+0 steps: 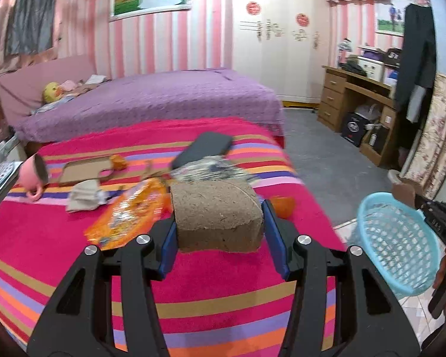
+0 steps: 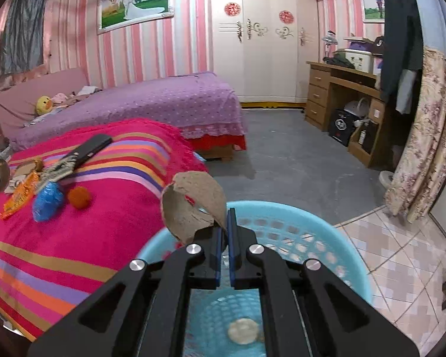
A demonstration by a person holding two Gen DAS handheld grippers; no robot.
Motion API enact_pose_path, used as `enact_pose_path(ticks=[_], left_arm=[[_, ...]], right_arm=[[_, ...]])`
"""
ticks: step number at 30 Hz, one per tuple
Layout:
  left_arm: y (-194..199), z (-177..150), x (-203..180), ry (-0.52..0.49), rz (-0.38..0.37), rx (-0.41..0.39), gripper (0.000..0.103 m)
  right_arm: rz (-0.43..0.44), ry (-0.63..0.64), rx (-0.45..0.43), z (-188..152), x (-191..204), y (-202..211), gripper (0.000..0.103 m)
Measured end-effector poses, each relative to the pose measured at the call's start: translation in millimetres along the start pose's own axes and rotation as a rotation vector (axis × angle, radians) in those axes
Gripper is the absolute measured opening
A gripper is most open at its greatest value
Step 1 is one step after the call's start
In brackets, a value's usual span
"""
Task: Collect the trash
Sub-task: 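Carry both tubes over the blue basket and open both tools to drop them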
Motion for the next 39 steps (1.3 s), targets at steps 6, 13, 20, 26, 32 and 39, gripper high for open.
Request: enact_pose_path(ticks=[6,13,20,26,32,39], left_arm=[[-7.1,6.4,-64.2,-0.045,-0.083,0.003,0.05],[-19.8,0.5,-131.7,-0.072,-0.172,0.028,0.05],[-29.7,-18.0,-194.5,-0.14,-0.265,0.029,0.05],[-45.1,-25.0,-233.5,-0.174,-0.305,0.055,0.05],[-60.5,-24.1,-242.2,-0.202,-0.305,0.083,0.068],[-70.0,-19.3,-208.1,-0.167,-0.227,0.066,0.09]], right_arm=[[-0.029,0.01,0.005,-7.7,-30.5,3.5,0.004],[-0.06,-0.016,0.016,-21.3,-68.1,7.8,0.004],[-0.089,-0.043,0.009,-32.3,-98.5,15.3,0.004],[-0.101,-0.071,0.007,-39.1,-116.0,17.5,0.003],[-0.083,-0.052,0.01,-41.1,-111.0,16.8,0.003],[-0.06,-0.028,0.028,-44.1,-103.0,10.9,0.004]])
Point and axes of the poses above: each gripper's, at about its wrist camera, not at the fingertips, and y roughly against the way its jaws point, x to its left, z to its top, the point moved 3 cm from there along -y, roughly the way its jaws point, and after that the axes turned 2 degrees about z, right-handed, at the moved point
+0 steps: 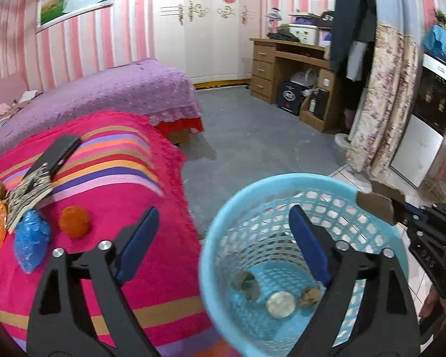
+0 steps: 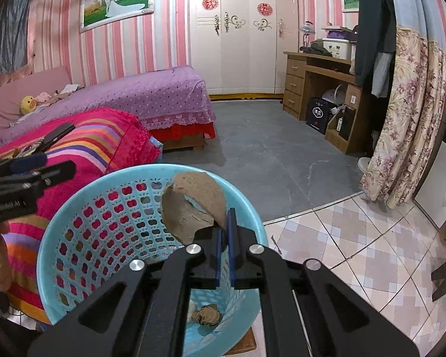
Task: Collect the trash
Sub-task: 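Carry both tubes over the blue basket and open both tools to drop them, then move both open tools back over the bed toward the remaining trash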
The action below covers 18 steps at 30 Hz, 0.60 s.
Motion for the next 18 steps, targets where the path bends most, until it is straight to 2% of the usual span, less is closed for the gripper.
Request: enact_pose_path(ticks=[10,11,12,13,14,16,17,18], left_arm=[[8.6,-6.0,47.2,0.072,0.057,0.009,0.092],[11.4,-5.9,51.0,0.073,0.067,0.006,0.093],[15.1,-7.7,53.6,0.072,0.073,0.002,0.094],[18.4,-7.5,56.6,0.07,0.085,-0.003,0.095],[20.8,-7.3,57.9,0.068,0.09,-0.006,0.095],[26.0,-6.8,61.8,0.069,0.092,-0.012,0.095],[29.7,-6.8,64.6,0.072,0.092,-0.015,0.095],[33.1,-7.3,65.9,0.073,0.091,-0.016,0.095]], right_arm=[[0.011,0.012,0.056,0.3,17.9,-15.4,0.006],[0.004,0.006,0.068,0.6,19.2,-17.7,0.017],[0.003,0.001,0.075,0.5,20.2,-19.1,0.041],[0.004,-0.005,0.078,0.5,21.4,-19.8,0.052],[0.006,-0.008,0.076,0.6,23.3,-19.7,0.06],[0.003,-0.003,0.082,1.2,26.9,-19.8,0.06],[-0.005,0.002,0.086,1.8,28.9,-19.0,0.063],[-0.006,0.001,0.083,2.0,28.9,-16.9,0.073]])
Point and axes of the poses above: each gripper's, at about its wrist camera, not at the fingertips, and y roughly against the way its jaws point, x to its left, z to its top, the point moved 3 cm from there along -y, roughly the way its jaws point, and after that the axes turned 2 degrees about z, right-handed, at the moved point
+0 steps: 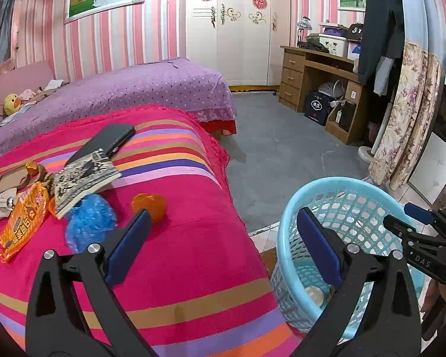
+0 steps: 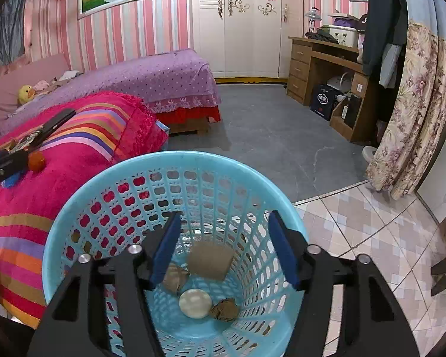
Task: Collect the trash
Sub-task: 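Move both open tools back over the bed toward the remaining trash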
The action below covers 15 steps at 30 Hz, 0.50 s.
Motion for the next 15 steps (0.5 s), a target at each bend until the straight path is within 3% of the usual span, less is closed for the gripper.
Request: enact_pose_path(ticks=[2,3,9,15], left_arm=[[5.4,0.2,4.0,0.0,-0.002,-0.003,0.095],[7.1,-0.4,5.4,0.0,-0.002,-0.004,0.096],[24.2,-2.6,20.9,-0.011,0.008,-0.022,0.096],[42.6,-1.2,58.1,0.013,0.037,-0.034,0.097]], right_arm=[[-0.01,-0.008,-0.012,0.7,1.0,4.5,0.088],[-0.017,-0.01,-0.015,1.2,1.4,6.9,0.091],[-0.049,-0.052,-0.039,7.0,5.0,18.8,0.098],[-0.057,-0.102,-0.088,20.6,20.4,28.7,0.098]])
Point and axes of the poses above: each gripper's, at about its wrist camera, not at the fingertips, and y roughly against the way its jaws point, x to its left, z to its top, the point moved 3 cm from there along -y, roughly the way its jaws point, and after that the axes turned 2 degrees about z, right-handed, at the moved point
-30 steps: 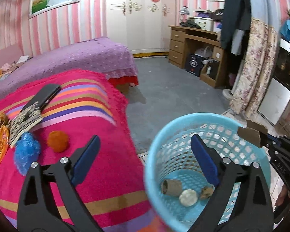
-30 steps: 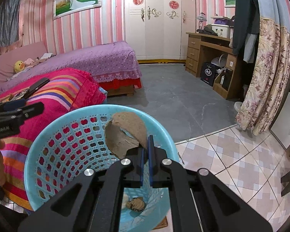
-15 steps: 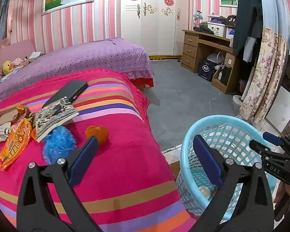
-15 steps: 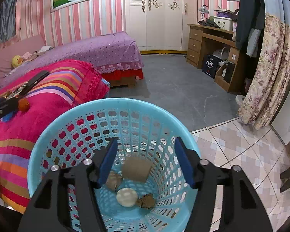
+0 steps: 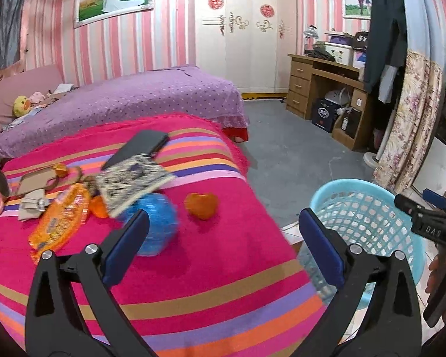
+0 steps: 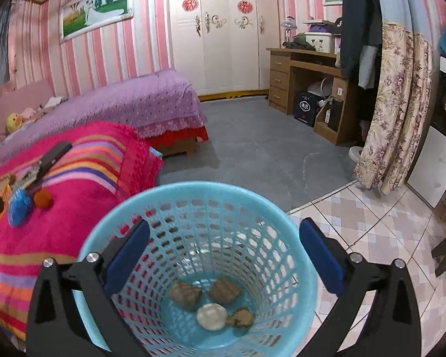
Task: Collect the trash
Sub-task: 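Move both open tools back over the bed toward the remaining trash, then grasp the orange biscuit bag with the left tool while the right tool grasps the orange peel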
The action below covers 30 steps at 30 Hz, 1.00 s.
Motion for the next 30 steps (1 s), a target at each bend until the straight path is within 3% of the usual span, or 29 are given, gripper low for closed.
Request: enact_pose_path(ticks=[7,19,30], left_arm=[[14.8,-0.8,67.1,0.029,0.068,-0.008,0.097],[-1.7,-27.6,179.3,0.098,0.154,0.098,0.097],[-35.7,-47.3,238.5,0.131,0.197,0.201,0.097]], right_arm=[[0.038,0.025,-0.043,10.6,47.4,3.4,0.098],[0.091,0.142,-0.056,7.4,145.7,-5.2,0.098],[0.145,0.208,-0.024,-0.5,207.7,-19.7,0.098]])
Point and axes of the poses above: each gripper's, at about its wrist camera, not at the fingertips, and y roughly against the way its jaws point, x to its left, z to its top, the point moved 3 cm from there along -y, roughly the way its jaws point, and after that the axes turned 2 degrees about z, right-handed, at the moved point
